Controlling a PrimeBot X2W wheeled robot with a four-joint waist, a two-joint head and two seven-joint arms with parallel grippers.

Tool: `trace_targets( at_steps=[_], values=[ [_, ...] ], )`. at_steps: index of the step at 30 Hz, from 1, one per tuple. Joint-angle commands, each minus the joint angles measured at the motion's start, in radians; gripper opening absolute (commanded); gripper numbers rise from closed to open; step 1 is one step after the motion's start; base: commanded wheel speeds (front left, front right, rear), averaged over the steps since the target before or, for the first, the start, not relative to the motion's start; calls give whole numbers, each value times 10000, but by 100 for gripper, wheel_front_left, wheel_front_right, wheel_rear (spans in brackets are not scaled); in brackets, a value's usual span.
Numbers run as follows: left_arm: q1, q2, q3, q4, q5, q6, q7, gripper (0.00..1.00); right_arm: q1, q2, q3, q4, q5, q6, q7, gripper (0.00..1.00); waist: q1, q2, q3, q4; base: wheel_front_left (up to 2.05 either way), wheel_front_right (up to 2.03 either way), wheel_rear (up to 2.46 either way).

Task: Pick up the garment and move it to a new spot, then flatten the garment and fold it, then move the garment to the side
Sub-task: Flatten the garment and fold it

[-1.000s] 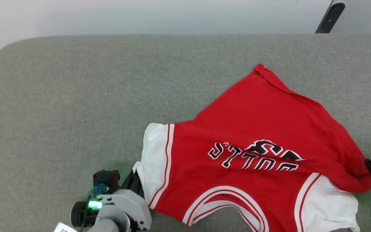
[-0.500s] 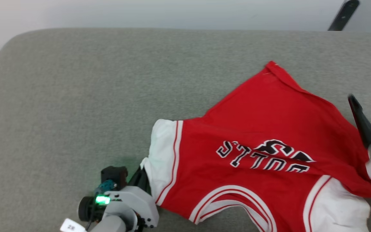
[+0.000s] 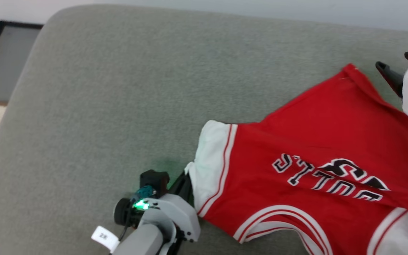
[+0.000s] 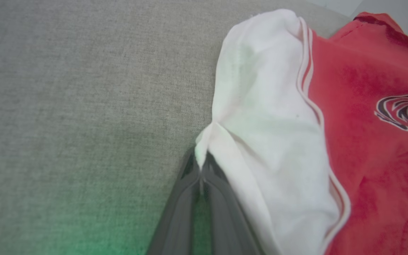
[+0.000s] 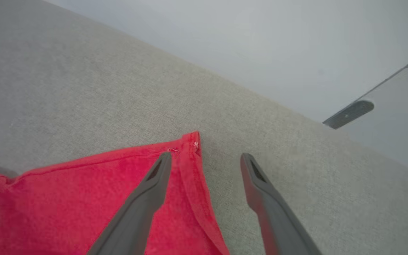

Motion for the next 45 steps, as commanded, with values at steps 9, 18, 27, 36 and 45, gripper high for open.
trace_targets(
  at_steps=[9,18,27,36,45],
  values=[
    [-437,-568,-298,745,103,-314,-59,0,-1980,900,241,3600,876,-11,2217,100,0,-1,706,988,0,0,0],
    [-753,-937,-428,1401,77,-556,-175,0,-2359,1446,381,5786,554,-10,3179,100,0,-1,862,1305,0,0,0],
    [-955,-1035,-345,1928,-4,-673,-283,0,-2797,1693,458,6785,4,-11,2464,0,0,-1,816,1283,0,0,0],
    [-1486,-490,-24,2016,-24,-707,-306,0,-3311,1924,741,5870,157,-10,929,0,0,-1,56,580,0,0,0],
    [-3171,738,57,1752,171,-1113,844,0,-3049,1726,1270,4625,948,-10,-962,0,0,-1,-1203,-243,0,0,0]
  ],
)
